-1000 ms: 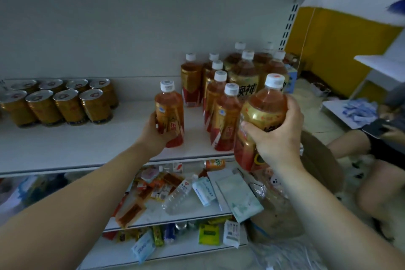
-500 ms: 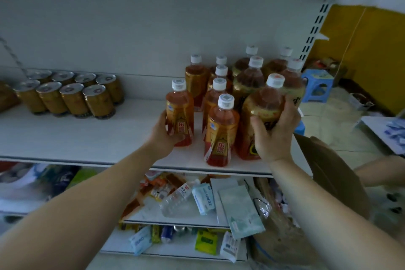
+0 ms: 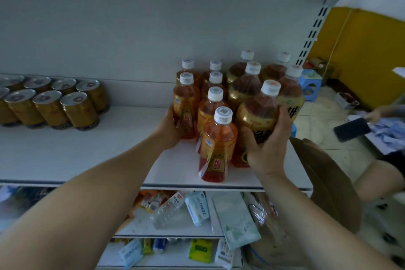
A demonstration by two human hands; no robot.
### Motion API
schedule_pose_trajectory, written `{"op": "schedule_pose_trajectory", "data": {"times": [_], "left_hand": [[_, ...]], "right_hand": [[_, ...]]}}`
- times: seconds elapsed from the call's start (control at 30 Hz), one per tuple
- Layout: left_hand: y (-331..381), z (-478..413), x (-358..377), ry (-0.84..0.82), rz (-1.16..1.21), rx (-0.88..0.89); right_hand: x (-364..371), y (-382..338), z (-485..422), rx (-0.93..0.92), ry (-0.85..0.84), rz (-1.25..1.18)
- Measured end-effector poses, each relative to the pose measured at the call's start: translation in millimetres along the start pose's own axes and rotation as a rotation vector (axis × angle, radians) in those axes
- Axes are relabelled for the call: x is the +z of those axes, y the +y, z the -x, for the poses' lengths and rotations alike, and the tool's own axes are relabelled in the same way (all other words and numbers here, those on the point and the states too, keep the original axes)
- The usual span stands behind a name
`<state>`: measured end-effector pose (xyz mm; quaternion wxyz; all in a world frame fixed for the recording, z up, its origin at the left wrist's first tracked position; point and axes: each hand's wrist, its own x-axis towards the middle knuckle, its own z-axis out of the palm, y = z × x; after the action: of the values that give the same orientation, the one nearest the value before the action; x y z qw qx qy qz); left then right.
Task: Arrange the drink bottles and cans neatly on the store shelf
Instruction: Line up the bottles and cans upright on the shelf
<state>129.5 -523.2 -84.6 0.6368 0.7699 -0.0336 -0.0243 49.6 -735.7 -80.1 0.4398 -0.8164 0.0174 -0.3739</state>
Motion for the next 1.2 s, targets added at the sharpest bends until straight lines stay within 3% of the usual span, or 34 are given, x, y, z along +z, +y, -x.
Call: {"op": "schedule_pose_trajectory", "data": {"times": [0.27,0.33,0.43,0.5,0.6,1.0,1.2], "left_hand": [[6.8,-19.2,-12.1,-0.083,-0.032,-0.186],[17.9,-5.0,-10.1,0.003,-0.278,-0.135],[28.8,46.0,-1.5,0.188,-0.226,0.026],[29.0,84.4,8.2,0.118,-0.157,0.14],[17.8,112.4,22.0,-0.109,-0.279,0.118],[17.7,122.3,39.3,0.052,-0.309,0.123],[31.5,118.2,30.4,-0.041,-0.351,0.021]], "right_hand": [[-1.8,-5.9,4.3,0.026,-0.073,-0.023],[-4.8,-9.2,4.5,0.039,-0.088,-0.035],[-9.5,-13.0,5.9,0.065,-0.125,-0.037],[-12.1,-14.2,4.6,0.063,-0.137,-0.028],[-16.4,-15.6,4.3,0.053,-0.161,-0.019],[-23.8,-18.7,1.2,0.079,-0.245,-0.008],[-33.7,-28.0,-9.5,0.05,-0.275,0.061]]}}
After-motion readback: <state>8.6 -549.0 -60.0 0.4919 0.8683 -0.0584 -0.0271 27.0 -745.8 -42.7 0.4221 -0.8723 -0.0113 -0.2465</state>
